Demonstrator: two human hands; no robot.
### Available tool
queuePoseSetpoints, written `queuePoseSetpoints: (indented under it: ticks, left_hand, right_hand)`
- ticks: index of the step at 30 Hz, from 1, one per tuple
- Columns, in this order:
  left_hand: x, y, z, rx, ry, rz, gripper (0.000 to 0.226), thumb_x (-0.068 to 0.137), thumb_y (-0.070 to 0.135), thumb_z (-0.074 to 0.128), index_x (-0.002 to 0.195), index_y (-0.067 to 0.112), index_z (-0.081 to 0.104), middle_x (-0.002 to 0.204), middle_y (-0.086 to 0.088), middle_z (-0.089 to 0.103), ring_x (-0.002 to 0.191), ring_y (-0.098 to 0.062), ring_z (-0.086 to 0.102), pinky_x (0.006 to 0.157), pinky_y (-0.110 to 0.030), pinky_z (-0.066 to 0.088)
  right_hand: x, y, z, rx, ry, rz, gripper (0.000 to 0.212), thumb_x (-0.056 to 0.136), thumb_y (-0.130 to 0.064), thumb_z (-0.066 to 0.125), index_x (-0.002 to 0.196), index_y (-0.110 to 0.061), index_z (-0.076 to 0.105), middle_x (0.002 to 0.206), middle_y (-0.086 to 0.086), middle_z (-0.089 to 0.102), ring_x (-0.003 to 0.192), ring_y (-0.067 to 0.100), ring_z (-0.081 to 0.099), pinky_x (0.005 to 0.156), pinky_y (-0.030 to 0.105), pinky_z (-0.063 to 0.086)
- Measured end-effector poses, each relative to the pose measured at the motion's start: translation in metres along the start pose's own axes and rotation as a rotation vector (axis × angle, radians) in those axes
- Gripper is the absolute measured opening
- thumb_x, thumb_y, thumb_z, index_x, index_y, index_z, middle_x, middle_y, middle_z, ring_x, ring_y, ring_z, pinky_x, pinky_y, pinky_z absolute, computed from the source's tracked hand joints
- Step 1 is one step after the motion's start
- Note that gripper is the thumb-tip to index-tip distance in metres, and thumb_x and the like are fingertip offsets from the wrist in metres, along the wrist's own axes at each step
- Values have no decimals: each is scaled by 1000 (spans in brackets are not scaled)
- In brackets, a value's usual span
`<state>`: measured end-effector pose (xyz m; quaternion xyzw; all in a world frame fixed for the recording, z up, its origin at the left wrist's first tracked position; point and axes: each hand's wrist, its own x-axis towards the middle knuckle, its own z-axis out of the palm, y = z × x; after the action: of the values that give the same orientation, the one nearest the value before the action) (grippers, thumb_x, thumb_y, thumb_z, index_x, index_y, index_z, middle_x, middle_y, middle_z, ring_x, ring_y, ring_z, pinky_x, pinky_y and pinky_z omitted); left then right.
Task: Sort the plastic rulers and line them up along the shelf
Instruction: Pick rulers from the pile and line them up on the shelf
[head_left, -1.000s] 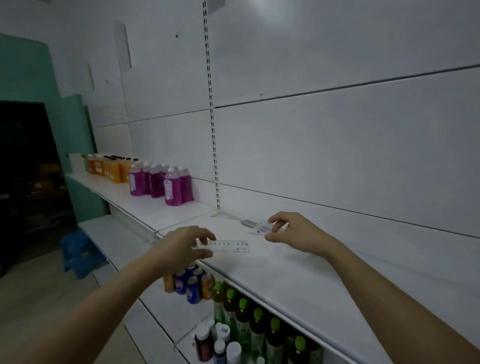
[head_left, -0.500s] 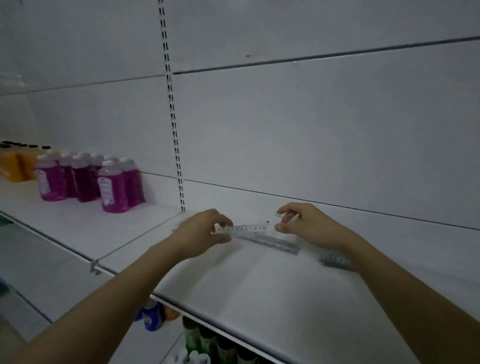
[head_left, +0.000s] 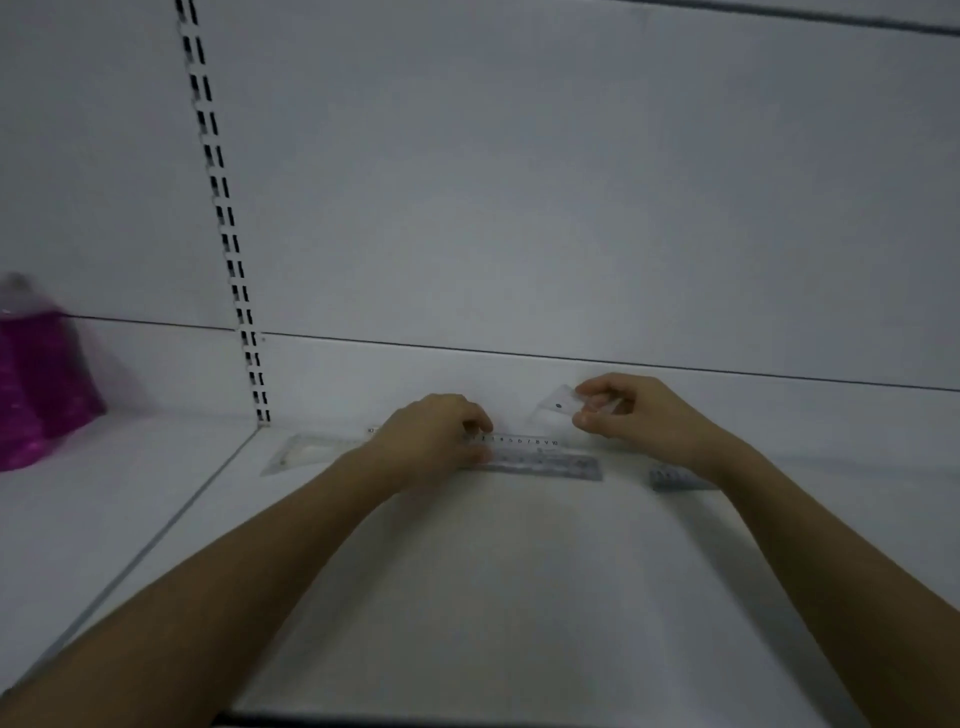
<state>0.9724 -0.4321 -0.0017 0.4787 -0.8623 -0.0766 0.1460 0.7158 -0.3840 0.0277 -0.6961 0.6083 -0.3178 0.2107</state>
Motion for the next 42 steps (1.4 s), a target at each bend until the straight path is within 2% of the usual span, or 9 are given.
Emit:
queuePoseSetpoints:
  ticks: [9,14,19,24,28,31,35,39,42]
  left_hand:
    - [23,13,13,3,-30,48,35,83,42,68,114,29,64,109,8,61,97,-13,55,74,-24,38]
    - [25,21,14,35,-68,32,38,80,43,71,116,30,65,112,8,63,100,-14,57,80,-27,46]
    - [17,25,16,49,-77,1,46,77,52,71,118,32,63,115,8,63,91,-11,53,79,-27,46]
    - [-8,21,9,82,-1,40,50,83,51,66,127,30,58,128,6,58,116,-17,50,97,-34,42]
    - [-38,2,-4,-10,71,122,34,88,41,64,120,28,64,120,6,62,110,-16,53,93,-35,44]
    - [-68,-21,-10,-14,26,145,34,92,45,57,123,33,60,126,13,57,115,-9,49,100,-30,39]
    - [-112,-59,-17,-6,-39,132,44,92,54,49,131,35,53,137,15,50,127,-5,41,110,-29,32]
    - [-149,-87,-16,-1,-90,148,52,95,57,40,142,36,41,152,12,34,140,-6,27,117,-28,20]
    - [-154,-95,-6,10,-65,169,57,93,63,31,144,37,36,154,11,31,142,-9,23,118,-35,19]
  right_hand:
    - [-7,4,-8,-6,7,57,37,81,-40,74,115,-28,64,98,-13,66,87,11,65,88,33,54]
    - [-9,3,-9,4,-9,-12,38,83,-37,73,118,-26,63,99,-14,65,88,3,60,86,23,48]
    - [-6,4,1,41,-32,-51,38,82,-36,74,117,-26,63,99,-13,65,81,0,59,80,20,44]
    - [-4,-7,10,56,-36,-76,39,82,-34,74,118,-24,64,102,-10,65,84,4,61,82,20,47]
    - [2,-29,25,71,-29,-87,37,82,-36,74,116,-27,63,101,-10,65,84,7,62,80,21,49]
    - [12,-52,48,94,-31,-93,39,80,-36,75,115,-26,63,101,-10,65,82,6,62,81,23,49]
    - [29,-93,95,72,-76,-132,36,81,-32,76,113,-21,64,102,-6,65,76,-1,58,71,10,42]
    - [44,-129,148,-14,-172,-188,41,81,-37,75,116,-21,63,103,-8,64,85,2,60,80,17,45]
    - [57,-147,175,-91,-240,-195,43,81,-40,74,119,-23,61,108,-8,61,93,6,59,80,18,45]
